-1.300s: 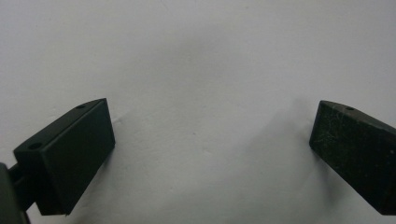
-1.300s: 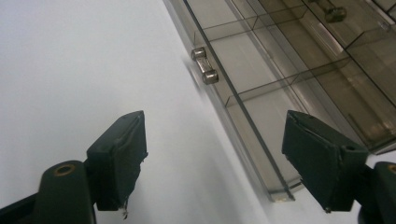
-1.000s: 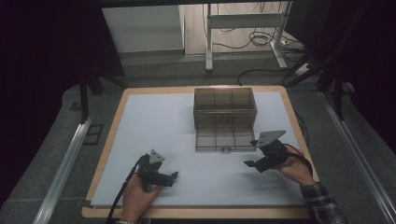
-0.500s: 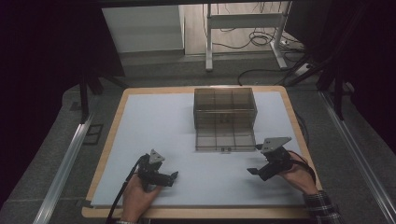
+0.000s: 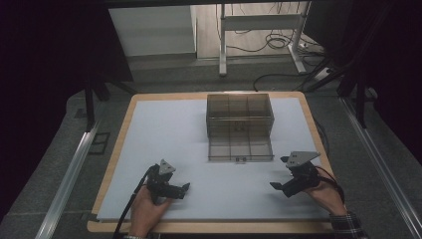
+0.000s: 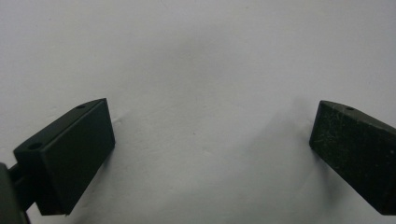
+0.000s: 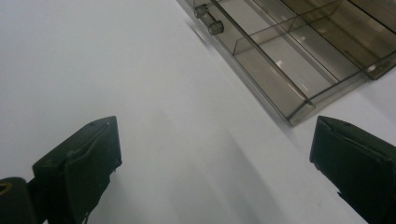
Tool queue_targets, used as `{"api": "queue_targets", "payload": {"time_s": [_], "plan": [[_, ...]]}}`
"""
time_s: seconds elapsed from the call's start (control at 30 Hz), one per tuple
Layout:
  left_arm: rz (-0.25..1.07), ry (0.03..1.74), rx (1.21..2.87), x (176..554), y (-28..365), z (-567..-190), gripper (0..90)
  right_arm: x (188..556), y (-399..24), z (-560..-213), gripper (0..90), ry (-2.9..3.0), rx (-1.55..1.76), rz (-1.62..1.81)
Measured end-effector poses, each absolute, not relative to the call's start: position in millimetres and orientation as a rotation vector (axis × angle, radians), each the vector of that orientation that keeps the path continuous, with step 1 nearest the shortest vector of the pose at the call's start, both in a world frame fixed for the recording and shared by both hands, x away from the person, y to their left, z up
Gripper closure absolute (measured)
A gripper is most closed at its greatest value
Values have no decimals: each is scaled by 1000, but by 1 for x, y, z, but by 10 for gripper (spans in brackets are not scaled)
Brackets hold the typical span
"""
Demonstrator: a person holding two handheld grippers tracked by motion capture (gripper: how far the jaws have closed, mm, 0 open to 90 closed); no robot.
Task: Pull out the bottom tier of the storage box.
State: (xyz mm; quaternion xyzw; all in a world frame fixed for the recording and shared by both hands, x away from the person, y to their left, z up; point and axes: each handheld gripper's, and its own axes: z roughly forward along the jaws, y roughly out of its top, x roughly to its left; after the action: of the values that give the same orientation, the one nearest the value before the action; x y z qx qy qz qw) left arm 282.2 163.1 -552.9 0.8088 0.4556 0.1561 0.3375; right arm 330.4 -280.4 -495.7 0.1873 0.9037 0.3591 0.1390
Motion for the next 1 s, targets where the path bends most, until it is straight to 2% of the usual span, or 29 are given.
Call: {"api": "queue_targets", "payload": {"time_s": [1.0], "plan": [[407, 1188, 2106, 282, 163, -553, 0, 311, -314, -526, 14, 2573, 716, 1053]]}}
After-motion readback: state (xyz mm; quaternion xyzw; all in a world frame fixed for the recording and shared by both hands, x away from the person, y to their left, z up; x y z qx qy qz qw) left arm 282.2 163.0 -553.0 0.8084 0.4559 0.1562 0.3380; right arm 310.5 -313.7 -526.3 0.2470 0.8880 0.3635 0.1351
